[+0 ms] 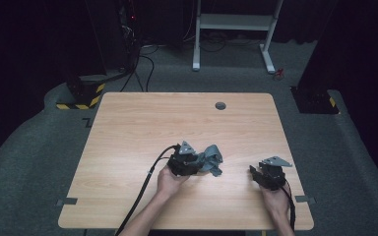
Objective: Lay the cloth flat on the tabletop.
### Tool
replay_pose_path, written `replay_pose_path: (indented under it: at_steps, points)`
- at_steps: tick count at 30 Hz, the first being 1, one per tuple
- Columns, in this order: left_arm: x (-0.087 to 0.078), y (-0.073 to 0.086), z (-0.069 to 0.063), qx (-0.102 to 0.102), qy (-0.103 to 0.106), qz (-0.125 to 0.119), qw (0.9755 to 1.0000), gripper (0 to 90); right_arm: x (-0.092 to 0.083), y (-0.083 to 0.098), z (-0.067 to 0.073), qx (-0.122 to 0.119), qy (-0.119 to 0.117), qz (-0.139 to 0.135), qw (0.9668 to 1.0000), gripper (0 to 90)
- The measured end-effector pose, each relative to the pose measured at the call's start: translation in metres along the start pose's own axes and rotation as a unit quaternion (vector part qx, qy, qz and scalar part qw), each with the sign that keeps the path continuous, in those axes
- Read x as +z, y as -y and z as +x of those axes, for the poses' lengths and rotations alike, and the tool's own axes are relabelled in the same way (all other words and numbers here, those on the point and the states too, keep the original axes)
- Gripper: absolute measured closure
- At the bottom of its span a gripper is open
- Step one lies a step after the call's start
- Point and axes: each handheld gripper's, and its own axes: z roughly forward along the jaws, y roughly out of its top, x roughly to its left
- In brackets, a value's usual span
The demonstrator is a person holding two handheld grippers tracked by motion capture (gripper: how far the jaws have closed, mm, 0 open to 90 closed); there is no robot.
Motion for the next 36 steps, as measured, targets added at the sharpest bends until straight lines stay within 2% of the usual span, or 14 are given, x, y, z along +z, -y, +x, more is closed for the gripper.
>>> replay_pose_path:
  at_steps: [5, 8, 11, 12, 14, 16, 19, 21, 22, 23, 27, 29, 31, 36]
  points:
    - [-0.010, 0.008, -0.007, 0.009, -0.001, 0.002, 1.0000, 54.4, -0.004, -0.003, 0.022, -0.019, -0.064, -0.002, 0.9978, 64.8]
    - [-0.010, 0.009, -0.010, 0.015, -0.011, 0.006, 0.9998, 53.7, -0.006, -0.007, 0.035, -0.037, -0.104, -0.016, 0.9937, 67.5]
    - [-0.005, 0.009, -0.012, 0.020, -0.020, 0.015, 0.9995, 54.3, -0.003, -0.013, 0.049, -0.066, -0.141, -0.015, 0.9877, 68.9]
    - [-0.003, 0.010, -0.012, 0.022, -0.021, 0.020, 0.9993, 55.0, 0.000, -0.013, 0.053, -0.072, -0.151, -0.015, 0.9858, 68.7]
    - [0.001, 0.011, -0.012, 0.020, -0.020, 0.025, 0.9993, 58.5, 0.006, -0.014, 0.060, -0.074, -0.160, -0.003, 0.9843, 67.1]
    - [0.005, 0.012, -0.011, 0.028, -0.021, 0.036, 0.9987, 65.8, 0.011, -0.014, 0.065, -0.068, -0.173, 0.001, 0.9826, 66.2]
    - [0.009, 0.014, -0.007, 0.024, -0.014, 0.051, 0.9983, 78.6, 0.018, -0.015, 0.071, -0.072, -0.177, 0.008, 0.9815, 72.5]
    - [0.008, 0.014, -0.007, 0.025, -0.012, 0.050, 0.9984, 87.3, 0.020, -0.017, 0.074, -0.080, -0.174, 0.011, 0.9815, 81.9]
    - [0.007, 0.014, -0.007, 0.025, -0.010, 0.047, 0.9985, 88.7, 0.021, -0.017, 0.074, -0.082, -0.176, 0.012, 0.9808, 86.8]
    - [0.006, 0.013, -0.007, 0.026, -0.010, 0.047, 0.9985, 89.0, 0.021, -0.018, 0.075, -0.086, -0.175, 0.013, 0.9807, 90.0]
    - [-0.001, 0.014, -0.004, 0.035, -0.013, 0.045, 0.9983, 89.4, 0.018, -0.021, 0.074, -0.093, -0.172, 0.014, 0.9806, 90.0]
    - [-0.009, 0.016, 0.001, 0.034, -0.020, 0.040, 0.9984, 89.4, 0.017, -0.021, 0.071, -0.086, -0.165, 0.014, 0.9824, 90.0]
    - [-0.017, 0.020, 0.009, 0.032, -0.026, 0.045, 0.9981, 89.5, 0.016, -0.022, 0.067, -0.077, -0.158, 0.016, 0.9843, 90.0]
    - [-0.034, 0.035, 0.029, 0.008, -0.048, 0.053, 0.9974, 89.4, 0.016, -0.022, 0.059, -0.080, -0.146, 0.022, 0.9859, 90.0]
